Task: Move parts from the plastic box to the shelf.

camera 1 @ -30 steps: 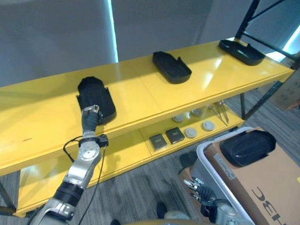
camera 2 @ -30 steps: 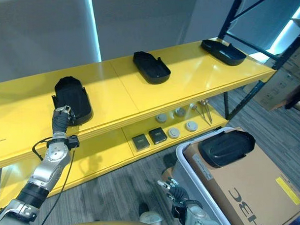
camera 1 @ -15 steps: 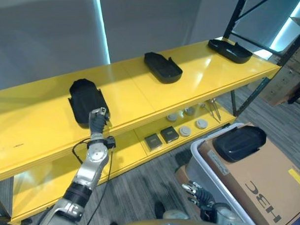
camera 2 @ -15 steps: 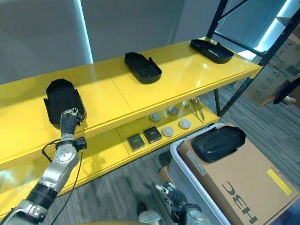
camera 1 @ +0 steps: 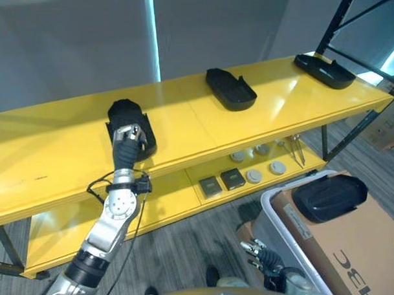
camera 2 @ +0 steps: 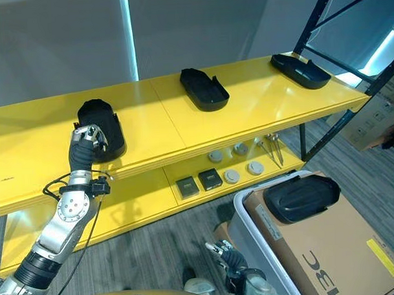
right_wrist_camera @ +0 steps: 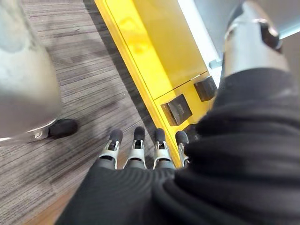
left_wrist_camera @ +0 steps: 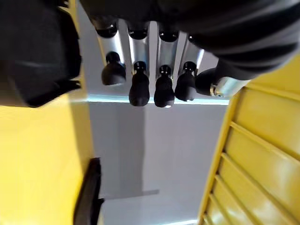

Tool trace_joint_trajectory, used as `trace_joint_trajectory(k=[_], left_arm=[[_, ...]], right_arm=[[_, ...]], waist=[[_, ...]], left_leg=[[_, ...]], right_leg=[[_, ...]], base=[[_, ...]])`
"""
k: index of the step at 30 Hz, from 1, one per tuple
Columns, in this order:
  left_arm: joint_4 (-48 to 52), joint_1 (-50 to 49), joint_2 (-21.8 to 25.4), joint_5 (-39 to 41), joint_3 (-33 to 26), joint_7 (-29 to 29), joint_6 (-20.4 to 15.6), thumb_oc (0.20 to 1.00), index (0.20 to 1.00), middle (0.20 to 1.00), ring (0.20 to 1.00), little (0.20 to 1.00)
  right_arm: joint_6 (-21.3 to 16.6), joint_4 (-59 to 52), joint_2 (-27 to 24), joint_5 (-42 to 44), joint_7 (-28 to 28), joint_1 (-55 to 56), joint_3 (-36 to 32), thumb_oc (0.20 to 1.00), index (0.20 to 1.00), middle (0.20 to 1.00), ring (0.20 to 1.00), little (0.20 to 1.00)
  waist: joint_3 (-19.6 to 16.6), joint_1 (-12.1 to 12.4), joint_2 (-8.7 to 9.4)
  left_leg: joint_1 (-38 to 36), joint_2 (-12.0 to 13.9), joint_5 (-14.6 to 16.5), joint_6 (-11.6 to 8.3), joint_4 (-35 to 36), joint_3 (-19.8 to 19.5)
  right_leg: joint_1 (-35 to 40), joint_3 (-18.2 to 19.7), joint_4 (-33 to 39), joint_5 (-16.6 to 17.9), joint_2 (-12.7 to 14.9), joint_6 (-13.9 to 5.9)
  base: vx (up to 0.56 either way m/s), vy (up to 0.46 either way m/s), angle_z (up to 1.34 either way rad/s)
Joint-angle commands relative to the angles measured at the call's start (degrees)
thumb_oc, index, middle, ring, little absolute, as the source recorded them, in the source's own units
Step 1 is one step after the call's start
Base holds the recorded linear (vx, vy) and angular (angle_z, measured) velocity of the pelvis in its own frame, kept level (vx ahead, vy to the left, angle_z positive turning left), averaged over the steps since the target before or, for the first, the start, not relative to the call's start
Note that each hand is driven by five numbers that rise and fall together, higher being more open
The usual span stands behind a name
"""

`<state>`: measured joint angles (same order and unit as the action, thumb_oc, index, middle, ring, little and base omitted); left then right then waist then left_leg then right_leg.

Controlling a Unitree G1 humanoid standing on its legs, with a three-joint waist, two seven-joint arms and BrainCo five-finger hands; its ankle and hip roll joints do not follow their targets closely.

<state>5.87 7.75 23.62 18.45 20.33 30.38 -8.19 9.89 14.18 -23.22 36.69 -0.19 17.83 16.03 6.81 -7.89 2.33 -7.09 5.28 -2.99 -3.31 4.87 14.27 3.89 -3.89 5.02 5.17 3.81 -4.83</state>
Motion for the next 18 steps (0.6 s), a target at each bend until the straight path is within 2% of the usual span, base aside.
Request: trace_joint_trajectory(k=[1, 18], left_arm=[[-4.76, 2.64, 0.65, 0.06, -0.19, -0.13, -1.52, 0.2, 0.2, 0.2, 0.2, 0.2], [-16.92, 4.96, -2.51, 1.55, 1.99, 0.14, 0.49, 0.2, 0.2, 0.2, 0.2, 0.2]], right_arm=[[-2.17, -2.12, -1.68, 1.39, -0.69, 0.57, -0.1, 1.0, 1.0, 1.0, 1.0, 1.0], [-1.78, -1.12, -1.72, 0.97, 0.14, -0.56, 1.18, 1.0, 1.0, 1.0, 1.0, 1.0]], waist=[[-0.9, 0.09, 1.19], [-0.62, -0.95, 1.37]], left_leg=[[0.49, 0.84, 0.65, 0.7, -1.5, -0.2], [-0.25, 1.52, 0.57, 0.59, -1.83, 1.03]], right_leg=[[0.07, -0.33, -1.04, -0.9, -0.15, -2.63], [0.31, 0.54, -1.41, -0.97, -0.44, -2.66]], base=[[0.0, 0.0, 0.0], [0.0, -0.001, -0.01]])
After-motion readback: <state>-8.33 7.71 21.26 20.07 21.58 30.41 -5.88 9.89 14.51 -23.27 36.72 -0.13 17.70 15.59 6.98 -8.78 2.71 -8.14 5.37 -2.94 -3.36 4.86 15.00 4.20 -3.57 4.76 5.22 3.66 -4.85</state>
